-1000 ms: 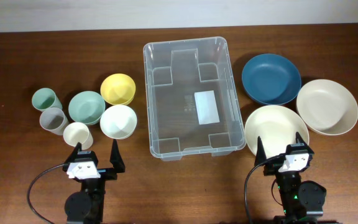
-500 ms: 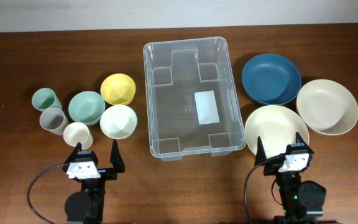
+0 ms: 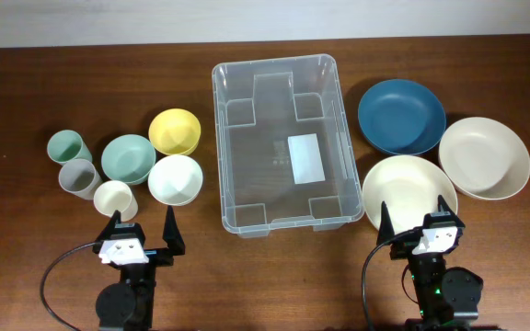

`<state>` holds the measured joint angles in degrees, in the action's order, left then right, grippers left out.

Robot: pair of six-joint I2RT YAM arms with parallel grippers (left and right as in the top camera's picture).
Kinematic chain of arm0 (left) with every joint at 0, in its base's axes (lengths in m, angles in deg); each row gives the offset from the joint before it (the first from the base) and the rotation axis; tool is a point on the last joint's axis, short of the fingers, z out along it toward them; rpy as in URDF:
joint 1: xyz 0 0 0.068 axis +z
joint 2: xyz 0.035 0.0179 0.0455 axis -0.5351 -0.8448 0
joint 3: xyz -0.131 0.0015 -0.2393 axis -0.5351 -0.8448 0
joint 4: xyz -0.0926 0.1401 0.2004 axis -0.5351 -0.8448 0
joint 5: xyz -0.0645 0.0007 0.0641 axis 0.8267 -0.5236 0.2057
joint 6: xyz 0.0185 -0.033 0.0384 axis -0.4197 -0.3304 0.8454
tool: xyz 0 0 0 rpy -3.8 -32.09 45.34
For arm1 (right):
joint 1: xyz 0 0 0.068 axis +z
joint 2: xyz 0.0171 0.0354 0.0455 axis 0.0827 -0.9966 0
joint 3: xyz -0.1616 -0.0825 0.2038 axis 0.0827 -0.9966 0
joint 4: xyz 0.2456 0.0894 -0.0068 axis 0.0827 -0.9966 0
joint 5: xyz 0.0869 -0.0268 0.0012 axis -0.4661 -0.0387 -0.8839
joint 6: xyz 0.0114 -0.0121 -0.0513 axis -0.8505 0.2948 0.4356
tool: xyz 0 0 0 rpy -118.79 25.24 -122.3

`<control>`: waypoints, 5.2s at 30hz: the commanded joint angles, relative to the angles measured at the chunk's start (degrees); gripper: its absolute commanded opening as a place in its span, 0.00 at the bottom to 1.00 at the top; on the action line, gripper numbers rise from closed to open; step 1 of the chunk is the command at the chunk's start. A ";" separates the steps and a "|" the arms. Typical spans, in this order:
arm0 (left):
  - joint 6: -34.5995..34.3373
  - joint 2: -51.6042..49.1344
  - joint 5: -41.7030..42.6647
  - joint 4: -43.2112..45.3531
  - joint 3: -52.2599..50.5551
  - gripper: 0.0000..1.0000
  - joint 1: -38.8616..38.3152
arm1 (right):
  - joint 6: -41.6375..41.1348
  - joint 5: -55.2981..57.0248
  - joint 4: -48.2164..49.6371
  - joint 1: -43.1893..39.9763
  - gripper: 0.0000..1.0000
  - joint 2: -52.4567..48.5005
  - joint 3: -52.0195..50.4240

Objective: Pack container

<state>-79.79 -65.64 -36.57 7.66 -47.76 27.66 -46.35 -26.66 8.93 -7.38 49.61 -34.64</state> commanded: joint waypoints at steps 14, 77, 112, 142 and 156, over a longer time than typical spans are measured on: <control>0.94 0.28 0.57 -0.02 -0.28 1.00 0.24 | -0.42 -0.31 -0.26 -0.39 0.99 0.48 -0.26; 0.94 0.28 0.57 -0.02 -0.28 1.00 0.24 | 3.21 4.87 -41.27 -10.86 0.99 -88.59 97.20; 0.94 0.28 0.57 -0.02 -0.28 1.00 0.24 | 21.99 -8.72 -39.91 -16.46 0.95 -117.13 97.15; 0.94 0.28 0.57 -0.02 -0.28 1.00 0.24 | 24.92 -9.46 -32.02 -16.57 0.83 -127.67 97.15; 0.94 0.28 0.57 -0.02 -0.28 1.00 0.24 | 23.71 -9.46 -27.32 -17.14 0.56 -127.73 97.26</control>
<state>-79.79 -65.64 -36.57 7.68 -47.76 27.66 -21.78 -35.44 -18.59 -23.86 -77.60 61.53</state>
